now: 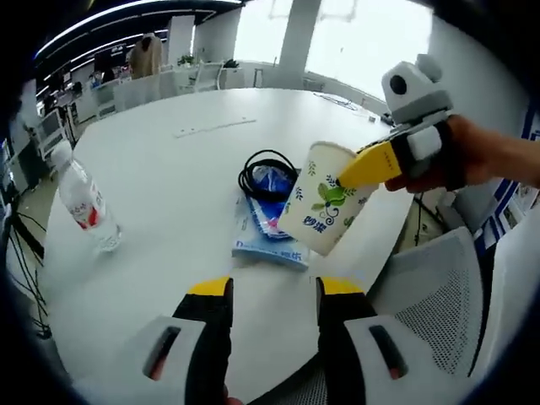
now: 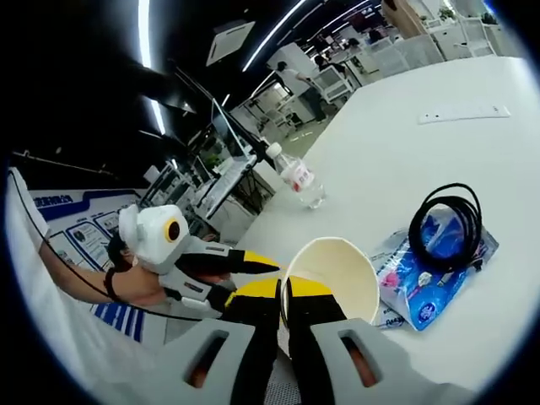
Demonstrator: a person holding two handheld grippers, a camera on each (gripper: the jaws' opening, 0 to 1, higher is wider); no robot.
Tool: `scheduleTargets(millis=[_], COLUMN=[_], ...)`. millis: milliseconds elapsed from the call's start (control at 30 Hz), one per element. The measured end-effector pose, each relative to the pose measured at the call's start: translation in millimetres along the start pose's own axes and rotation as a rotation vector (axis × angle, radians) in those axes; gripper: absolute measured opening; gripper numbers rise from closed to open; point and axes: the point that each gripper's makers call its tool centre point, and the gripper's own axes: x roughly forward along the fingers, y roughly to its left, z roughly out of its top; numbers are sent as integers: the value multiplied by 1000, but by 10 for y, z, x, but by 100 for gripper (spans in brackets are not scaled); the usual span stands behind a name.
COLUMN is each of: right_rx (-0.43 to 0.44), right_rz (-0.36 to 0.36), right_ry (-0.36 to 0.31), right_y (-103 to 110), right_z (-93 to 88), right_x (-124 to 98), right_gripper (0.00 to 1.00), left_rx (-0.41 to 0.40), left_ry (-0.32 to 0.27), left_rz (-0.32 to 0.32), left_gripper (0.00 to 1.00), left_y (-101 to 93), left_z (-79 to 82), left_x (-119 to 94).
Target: Arrange the tabletop items into an orderly group along one side of the table until the central work area is clear of visible clutter.
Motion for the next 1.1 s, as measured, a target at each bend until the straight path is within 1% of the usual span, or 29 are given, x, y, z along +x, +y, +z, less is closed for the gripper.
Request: scheduleTargets(millis=[167,300,433,500,567,700,867,933,1033,1100], right_rx=[-26,-80,-104,-120,-151,-171,-205,-236,-307,-336], right_rz=[3,4,15,12,2,13,12,14,11,7], right_ry=[17,59,86,104,123,131,159,183,237,254], right_y=[-17,-23,-31,-52,-72,-59,-76,-74,-97,-105], right_z=[92,116,151,168,187,258,316,324,318,329], right_x=[139,277,414,494,567,728,896,967,1072,1138], right_gripper=[0,0,0,0,0,0,0,0,0,0], left_rx=[-27,-48,-80,-95,-93,-106,-122,-131,-151,-162], left_ry=[-15,-20,-29,-34,-36,-49,-50,-45,-39,-39], left_rz=[21,28,35,33,36,39,43,43,47,50], left_gripper=[39,40,40,41,41,41,41,41,42,42], left_y=[82,121,153,154,149,147,166,168,193,202], left_z=[-26,-72,-108,-111,-111,-104,-161,-202,-282,-310], left_x=[-64,-102,-138,-138,-148,-187,-229,-248,-270,-294])
